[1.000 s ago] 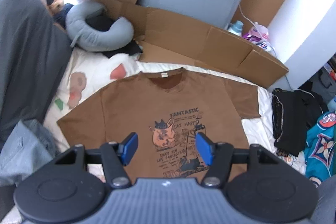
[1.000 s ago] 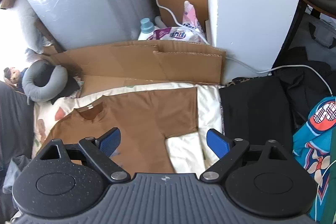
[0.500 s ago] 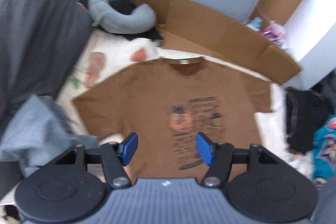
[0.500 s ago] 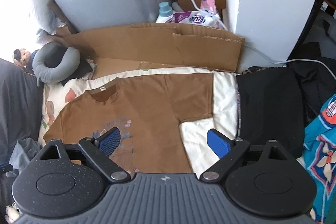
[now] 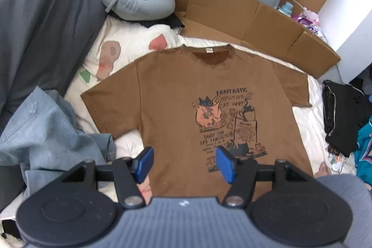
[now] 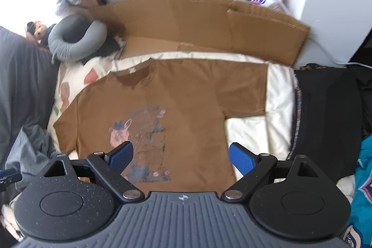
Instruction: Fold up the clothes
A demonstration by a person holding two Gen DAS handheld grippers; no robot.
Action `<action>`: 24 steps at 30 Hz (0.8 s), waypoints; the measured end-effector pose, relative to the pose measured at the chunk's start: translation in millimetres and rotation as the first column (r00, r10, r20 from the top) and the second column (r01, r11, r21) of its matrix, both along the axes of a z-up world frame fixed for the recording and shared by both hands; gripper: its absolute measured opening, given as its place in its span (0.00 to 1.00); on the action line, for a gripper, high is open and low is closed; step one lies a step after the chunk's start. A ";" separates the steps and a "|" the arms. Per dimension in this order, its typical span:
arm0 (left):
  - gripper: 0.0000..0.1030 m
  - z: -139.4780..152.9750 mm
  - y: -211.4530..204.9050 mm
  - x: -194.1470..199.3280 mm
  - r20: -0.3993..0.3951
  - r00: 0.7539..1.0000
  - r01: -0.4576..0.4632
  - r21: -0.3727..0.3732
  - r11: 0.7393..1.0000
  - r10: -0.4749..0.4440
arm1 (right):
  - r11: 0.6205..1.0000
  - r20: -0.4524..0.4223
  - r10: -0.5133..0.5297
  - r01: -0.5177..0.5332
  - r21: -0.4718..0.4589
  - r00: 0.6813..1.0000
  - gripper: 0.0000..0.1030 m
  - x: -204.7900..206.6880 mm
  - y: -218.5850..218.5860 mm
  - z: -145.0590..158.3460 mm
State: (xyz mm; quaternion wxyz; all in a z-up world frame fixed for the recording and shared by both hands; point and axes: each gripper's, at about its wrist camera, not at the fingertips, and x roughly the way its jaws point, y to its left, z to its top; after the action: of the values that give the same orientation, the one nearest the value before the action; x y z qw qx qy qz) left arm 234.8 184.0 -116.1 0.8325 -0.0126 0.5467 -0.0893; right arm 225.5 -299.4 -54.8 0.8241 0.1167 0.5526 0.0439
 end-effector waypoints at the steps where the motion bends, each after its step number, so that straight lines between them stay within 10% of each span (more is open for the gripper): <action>1: 0.61 -3.5 2.5 -1.0 -0.004 1.000 -0.001 -0.001 1.000 0.001 | 1.000 -0.004 0.009 -0.009 0.007 1.000 0.90 -0.4 4.6 -4.8; 24: 0.27 -53.8 104.2 39.2 0.094 0.967 -0.232 -0.064 0.971 0.237 | 0.960 0.135 0.196 -0.218 0.174 0.971 0.90 18.7 114.9 -90.7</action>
State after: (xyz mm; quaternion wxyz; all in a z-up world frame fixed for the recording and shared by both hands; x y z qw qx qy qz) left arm 274.0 288.3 -169.9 0.8630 -0.0946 0.4962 -0.0053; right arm 244.2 -184.5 -145.4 0.8311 0.1326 0.5061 0.1883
